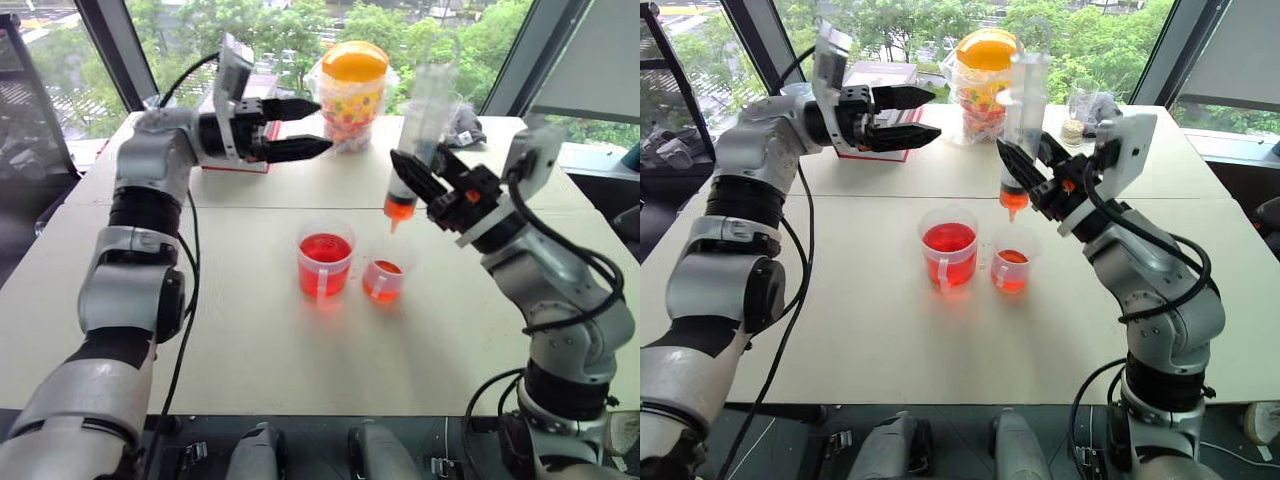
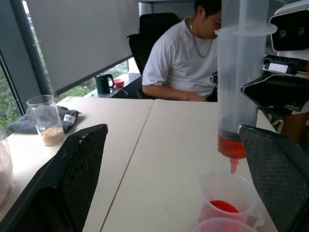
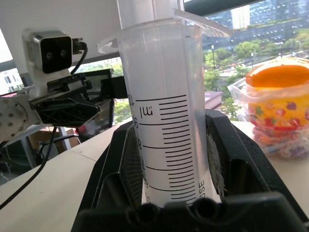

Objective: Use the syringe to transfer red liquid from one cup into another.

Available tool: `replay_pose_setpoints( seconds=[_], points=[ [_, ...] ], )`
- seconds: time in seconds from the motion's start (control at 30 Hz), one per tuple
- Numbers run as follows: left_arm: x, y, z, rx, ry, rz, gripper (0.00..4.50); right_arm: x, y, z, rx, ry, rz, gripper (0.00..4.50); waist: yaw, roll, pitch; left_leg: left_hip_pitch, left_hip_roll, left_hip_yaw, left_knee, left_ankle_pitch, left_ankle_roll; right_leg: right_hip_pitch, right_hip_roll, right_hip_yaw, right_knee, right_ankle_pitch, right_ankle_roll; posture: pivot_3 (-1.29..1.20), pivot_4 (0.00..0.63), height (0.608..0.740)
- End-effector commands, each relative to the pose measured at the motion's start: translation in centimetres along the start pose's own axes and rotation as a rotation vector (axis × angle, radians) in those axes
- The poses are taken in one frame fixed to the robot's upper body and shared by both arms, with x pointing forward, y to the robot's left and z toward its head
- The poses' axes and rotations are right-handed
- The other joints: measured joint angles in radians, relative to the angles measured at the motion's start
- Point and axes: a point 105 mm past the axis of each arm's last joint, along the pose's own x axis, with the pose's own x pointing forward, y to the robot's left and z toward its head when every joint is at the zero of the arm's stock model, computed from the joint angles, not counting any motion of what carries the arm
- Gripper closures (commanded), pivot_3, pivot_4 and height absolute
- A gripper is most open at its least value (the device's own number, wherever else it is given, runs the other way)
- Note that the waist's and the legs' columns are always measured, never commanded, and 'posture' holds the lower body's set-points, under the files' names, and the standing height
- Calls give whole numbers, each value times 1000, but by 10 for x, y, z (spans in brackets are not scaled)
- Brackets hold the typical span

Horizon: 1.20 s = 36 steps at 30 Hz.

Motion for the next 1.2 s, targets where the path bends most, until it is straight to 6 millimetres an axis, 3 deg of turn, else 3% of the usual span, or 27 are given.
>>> replay_pose_setpoints(
  seconds=[0.03,0.2,0.33,0.47,0.8,0.9,1.13,1.2],
  points=[
    [16,-4,29,84,-55,-52,45,-7,4,-4,-27,-20,-12,3059,-1,0,0,0,0,0,0,0,0,0,0,0,0,0,0,0,150,740],
    [41,-11,47,106,-109,-126,45,-13,-2,-27,-33,24,-46,3059,0,0,0,0,-1,0,0,0,0,0,0,0,0,0,0,0,150,740],
    [54,-15,55,99,-141,-172,45,-13,-2,-30,-41,25,-47,3059,-3,0,0,0,-1,-1,0,0,0,0,0,1,0,0,0,0,150,740],
    [71,-20,52,60,-138,-217,45,-12,-2,-31,-52,18,-51,3059,-2,0,0,0,-1,-2,0,0,0,0,1,1,0,0,0,0,150,740],
    [90,-25,38,-32,-117,-254,45,-10,-2,-29,-76,17,-42,3059,-2,0,0,0,-1,-2,0,0,0,0,1,1,-1,0,0,0,150,740],
    [94,-25,35,-53,-110,-251,906,-10,-3,-29,-82,20,-39,3059,-1,0,0,0,-1,-2,0,0,0,0,1,1,-1,0,0,0,150,740],
    [100,-29,27,-63,-92,-270,4486,-8,-2,-28,-92,17,-35,3059,-1,0,0,0,-1,-2,0,0,0,0,1,1,-1,0,0,0,150,740],
    [101,-30,26,-65,-90,-277,4486,-7,-2,-27,-95,14,-33,3059,-2,-1,0,0,-1,-2,0,0,0,0,0,1,-1,0,0,0,150,740]
  ],
)
